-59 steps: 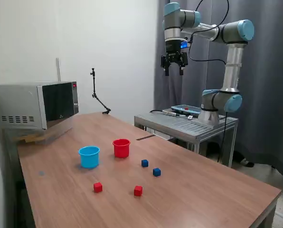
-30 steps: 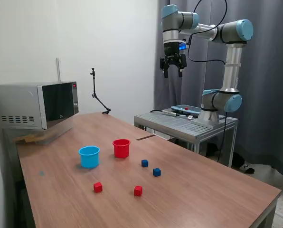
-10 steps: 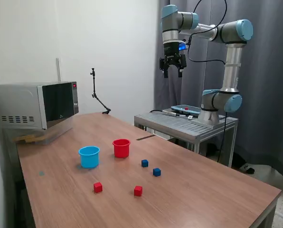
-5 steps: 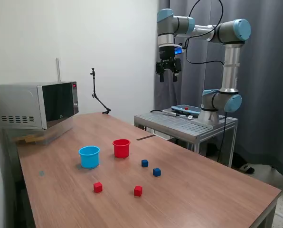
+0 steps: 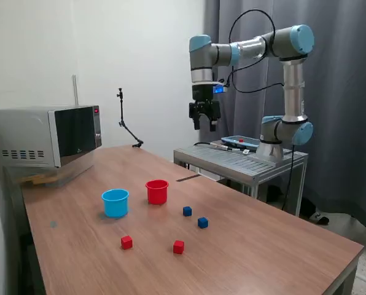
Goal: Place red objects in the red bin, and blue objects in the blue bin.
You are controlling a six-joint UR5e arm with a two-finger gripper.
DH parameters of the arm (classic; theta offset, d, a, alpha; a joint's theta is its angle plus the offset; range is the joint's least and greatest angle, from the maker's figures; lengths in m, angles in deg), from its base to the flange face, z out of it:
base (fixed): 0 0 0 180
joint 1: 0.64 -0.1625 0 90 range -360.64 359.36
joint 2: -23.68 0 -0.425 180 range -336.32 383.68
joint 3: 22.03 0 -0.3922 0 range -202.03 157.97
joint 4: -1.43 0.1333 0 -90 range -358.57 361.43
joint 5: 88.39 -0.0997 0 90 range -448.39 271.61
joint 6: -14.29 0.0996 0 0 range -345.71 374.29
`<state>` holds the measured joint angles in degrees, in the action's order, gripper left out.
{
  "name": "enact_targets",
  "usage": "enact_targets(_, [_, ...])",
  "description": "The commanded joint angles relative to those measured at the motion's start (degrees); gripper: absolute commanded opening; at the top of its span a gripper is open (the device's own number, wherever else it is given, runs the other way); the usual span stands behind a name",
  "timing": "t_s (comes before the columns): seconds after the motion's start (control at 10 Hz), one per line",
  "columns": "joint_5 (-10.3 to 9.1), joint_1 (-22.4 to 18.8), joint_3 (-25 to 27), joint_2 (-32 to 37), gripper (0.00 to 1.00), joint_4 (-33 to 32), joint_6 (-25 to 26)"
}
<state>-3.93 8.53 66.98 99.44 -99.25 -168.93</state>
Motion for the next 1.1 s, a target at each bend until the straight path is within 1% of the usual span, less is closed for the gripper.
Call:
enact_targets(0.0, [0.00,-4.23,0.54,-8.32,1.00,-8.26,1.97])
enact_targets(0.1, [0.00,-5.64,0.55,-10.87,1.00,-11.43,4.08])
enact_targets(0.3, [0.00,-7.75,-1.72,-14.92,1.00,-12.34,4.45])
enact_targets(0.4, [0.00,-8.11,-2.95,-16.07,1.00,-12.52,4.45])
enact_targets(0.5, [0.09,-8.20,-3.92,-17.39,1.00,-14.35,5.49])
enact_targets(0.6, [0.26,-8.12,-4.19,-18.18,1.00,-16.28,10.12])
enact_targets(0.7, [0.53,-8.12,-4.20,-19.58,1.00,-18.30,13.12])
enact_targets(0.8, [0.62,-8.12,-3.50,-20.73,1.00,-19.28,14.11])
enact_targets(0.9, [1.40,-7.86,-2.97,-21.87,1.00,-19.98,16.90])
enact_targets(1.0, [3.67,-6.98,-2.88,-22.23,1.00,-20.34,20.41])
